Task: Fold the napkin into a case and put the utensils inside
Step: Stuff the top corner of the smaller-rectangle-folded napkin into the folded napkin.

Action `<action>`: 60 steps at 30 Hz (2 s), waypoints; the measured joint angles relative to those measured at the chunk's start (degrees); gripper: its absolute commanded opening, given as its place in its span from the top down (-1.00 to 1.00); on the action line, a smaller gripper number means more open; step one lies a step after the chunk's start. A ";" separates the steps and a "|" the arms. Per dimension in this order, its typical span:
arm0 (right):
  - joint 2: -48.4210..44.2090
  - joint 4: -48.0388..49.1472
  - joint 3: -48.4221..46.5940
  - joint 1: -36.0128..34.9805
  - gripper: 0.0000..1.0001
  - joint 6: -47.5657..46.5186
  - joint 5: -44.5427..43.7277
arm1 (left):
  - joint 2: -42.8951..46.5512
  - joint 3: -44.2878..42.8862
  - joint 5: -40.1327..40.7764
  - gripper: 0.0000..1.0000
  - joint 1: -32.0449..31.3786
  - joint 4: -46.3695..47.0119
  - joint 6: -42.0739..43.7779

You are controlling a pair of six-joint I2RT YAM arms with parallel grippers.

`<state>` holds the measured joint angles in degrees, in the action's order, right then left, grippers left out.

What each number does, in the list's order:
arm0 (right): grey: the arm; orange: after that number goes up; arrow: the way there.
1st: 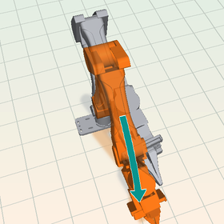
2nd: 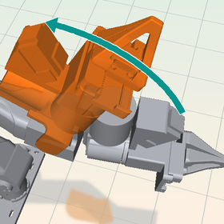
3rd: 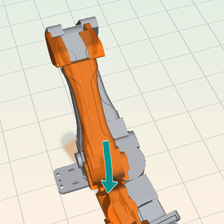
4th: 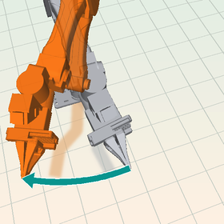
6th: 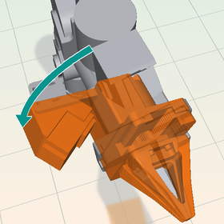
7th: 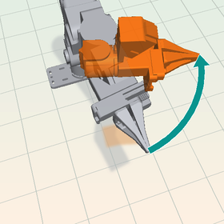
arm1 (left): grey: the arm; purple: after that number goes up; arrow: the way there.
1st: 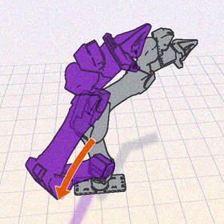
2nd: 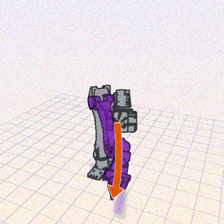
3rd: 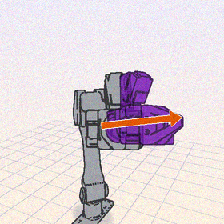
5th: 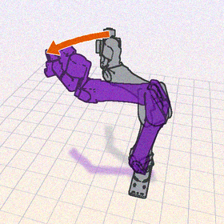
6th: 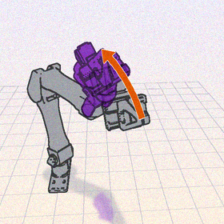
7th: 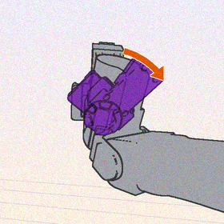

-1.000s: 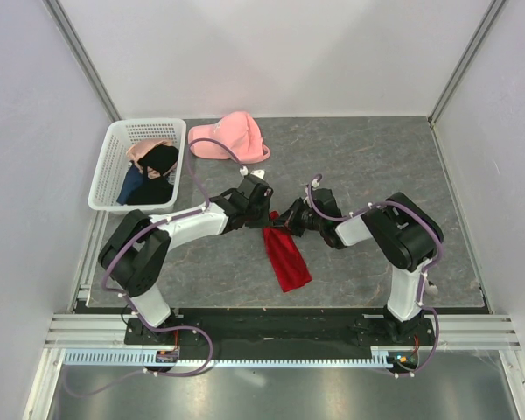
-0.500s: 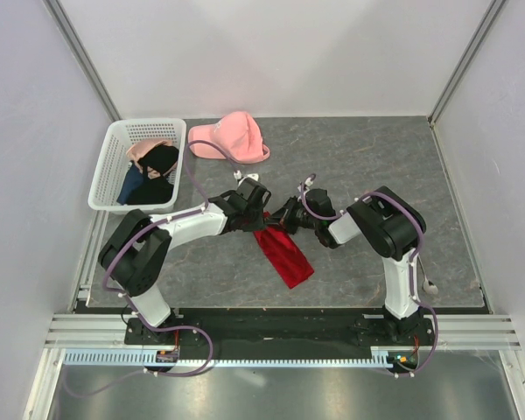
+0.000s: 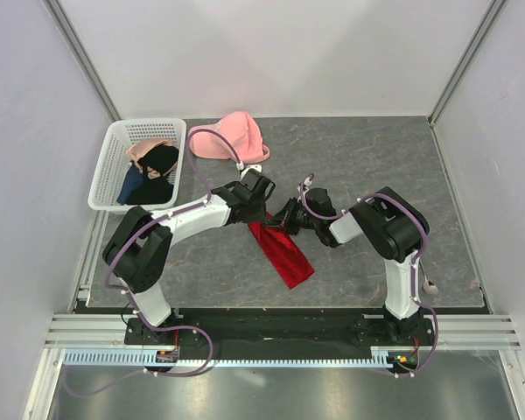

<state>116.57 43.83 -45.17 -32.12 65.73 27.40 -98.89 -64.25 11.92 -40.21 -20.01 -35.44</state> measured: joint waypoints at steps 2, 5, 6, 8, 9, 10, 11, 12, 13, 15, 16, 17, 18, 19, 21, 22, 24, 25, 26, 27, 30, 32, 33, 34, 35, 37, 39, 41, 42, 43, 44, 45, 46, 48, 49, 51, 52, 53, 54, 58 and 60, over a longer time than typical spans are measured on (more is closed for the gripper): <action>-0.02 -0.28 0.00 0.00 1.00 -0.15 0.17 | -1.14 -0.63 0.02 0.34 0.00 -0.59 0.20; -0.02 -0.68 -0.04 -0.04 1.00 -0.55 0.31 | -2.58 -0.76 0.02 0.55 0.00 -1.20 0.42; -0.04 -0.87 -0.15 -0.09 1.00 -0.68 0.37 | -2.91 -0.76 0.02 0.62 0.00 -1.27 0.55; -0.04 -1.38 -0.59 -0.31 1.00 -0.98 0.39 | -3.34 -0.76 0.02 0.76 0.00 -1.46 0.74; -0.04 -1.51 -0.85 -0.46 1.00 -1.05 0.42 | -3.50 -0.83 0.02 0.79 0.00 -1.57 0.79; -0.04 -1.75 -1.27 -0.74 1.00 -1.07 0.42 | -3.52 -0.87 0.00 0.80 0.02 -1.62 0.79; 0.00 -2.03 -1.90 -1.11 1.00 -1.18 0.35 | -3.52 -0.87 0.02 0.83 0.02 -1.70 0.83; 0.20 -2.58 -2.60 -1.53 1.00 -1.29 0.09 | -3.52 -1.03 0.09 0.84 0.13 -1.97 0.87; 0.66 -2.89 -3.34 -1.90 1.00 -1.27 -0.26 | -3.52 -1.20 0.09 0.84 0.33 -2.19 0.87; 1.86 -3.19 -4.90 -2.38 1.00 -1.16 -0.55 | -3.52 -1.31 0.28 0.84 0.94 -2.67 0.87; 2.64 -3.17 -5.90 -2.58 1.00 -0.98 -0.55 | -3.52 -1.31 0.50 0.84 1.31 -2.84 0.87; 3.04 -3.15 -6.40 -2.67 1.00 -0.87 -0.52 | -3.52 -1.31 0.57 0.84 1.73 -2.86 0.87; 3.23 -3.17 -6.73 -2.75 1.00 -0.87 -0.59 | -3.52 -1.31 0.50 0.84 2.05 -2.84 0.87; 3.23 -3.23 -6.75 -2.82 1.00 -1.07 -0.72 | -3.52 -1.31 0.39 0.84 2.23 -2.82 0.85; 3.02 -3.85 -6.84 -2.86 1.00 -1.60 -0.81 | -3.52 -1.31 0.24 0.83 2.27 -2.84 0.87; 2.71 -4.42 -6.84 -2.86 1.00 -2.19 -0.83 | -3.52 -1.31 0.09 0.83 2.25 -2.82 0.87; 1.60 -6.64 -6.84 -2.86 1.00 -3.58 -1.11 | -3.52 -1.29 -0.20 0.84 2.25 -2.75 0.87; 0.76 -8.24 -6.84 -2.91 1.00 -4.42 -1.33 | -3.52 -1.29 -0.42 0.84 2.25 -2.64 0.87; -0.09 -9.64 -6.84 -2.93 1.00 -5.29 -1.64 | -3.52 -1.29 -0.46 0.84 2.23 -2.60 0.87; -1.49 -11.98 -6.82 -2.97 1.00 -6.49 -2.03 | -3.52 -1.27 -0.50 0.84 2.23 -2.47 0.87; -4.79 -15.10 -6.71 -2.78 1.00 -8.87 -2.27 | -3.48 -1.05 -0.61 0.85 2.25 -2.21 0.85; -6.05 -15.69 -6.62 -2.47 1.00 -9.79 -2.25 | -3.43 -0.92 -0.92 0.85 2.25 -2.21 0.85; -6.32 -15.78 -6.60 -2.25 1.00 -10.19 -2.25 | -3.39 -0.85 -1.20 0.85 2.25 -2.16 0.85; -6.38 -15.87 -6.60 -2.03 1.00 -10.58 -2.27 | -3.26 -0.79 -1.57 0.85 2.25 -2.19 0.85; -6.38 -16.15 -6.60 -1.88 1.00 -10.75 -2.27 | -3.15 -0.74 -1.66 0.85 2.25 -2.16 0.85; -6.38 -16.96 -6.60 -1.57 1.00 -11.13 -2.29 | -2.93 -0.66 -1.84 0.85 2.25 -2.16 0.85; -6.32 -17.25 -6.60 -1.40 1.00 -11.39 -2.29 | -2.73 -0.59 -2.03 0.85 2.25 -2.19 0.85; -6.03 -17.33 -6.60 -1.42 1.00 -11.56 -2.25 | -2.71 -0.57 -2.14 0.85 2.25 -2.16 0.85; -5.75 -17.35 -6.62 -1.46 1.00 -11.54 -2.25 | -2.69 -0.57 -2.27 0.85 2.25 -2.19 0.85; -5.31 -17.31 -6.62 -1.53 1.00 -11.54 -2.23 | -2.69 -0.55 -2.60 0.85 2.25 -2.16 0.85; -4.72 -17.25 -6.71 -1.60 1.00 -11.52 -2.23 | -2.69 -0.55 -2.93 0.85 2.25 -2.16 0.85; -4.07 -17.14 -6.84 -1.75 1.00 -11.47 -2.25 | -2.69 -0.55 -3.15 0.85 2.25 -2.14 0.83; -3.28 -17.07 -7.02 -1.90 1.00 -11.30 -2.21 | -2.69 -0.50 -3.32 0.85 2.23 -2.10 0.83; -1.66 -16.02 -7.58 -2.47 1.00 -10.49 -1.79 | -2.69 -0.50 -3.69 0.85 2.23 -2.10 0.83; -1.22 -15.43 -7.98 -2.84 1.00 -10.12 -1.84 | -2.69 -0.50 -3.98 0.85 2.23 -2.10 0.83; -0.31 -14.36 -8.61 -3.45 1.00 -9.60 -1.90 | -2.69 -0.50 -3.98 0.85 2.27 -2.27 0.85; -0.24 -14.23 -8.61 -3.48 1.00 -9.46 -1.88 | -2.69 -0.50 -4.00 0.83 2.38 -2.29 0.83; -0.24 -14.27 -8.61 -3.45 1.00 -9.44 -1.97 | -2.69 -0.50 -4.04 0.82 2.47 -2.21 0.83; -0.26 -14.32 -8.61 -3.43 1.00 -9.49 -1.99 | -2.69 -0.50 -4.04 0.81 2.49 -2.21 0.83; -1.31 -16.24 -8.55 -2.99 1.00 -10.45 -2.05 | -2.64 -0.31 -4.09 0.66 2.47 -1.97 0.83; -2.80 -19.08 -8.48 -2.62 1.00 -12.24 -2.05 | -2.49 0.04 -4.11 0.55 2.47 -1.75 0.83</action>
<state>113.78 24.75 -53.65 -34.74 53.49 25.34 -101.38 -64.20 7.81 -37.74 -21.76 -34.61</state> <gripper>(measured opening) 0.007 0.160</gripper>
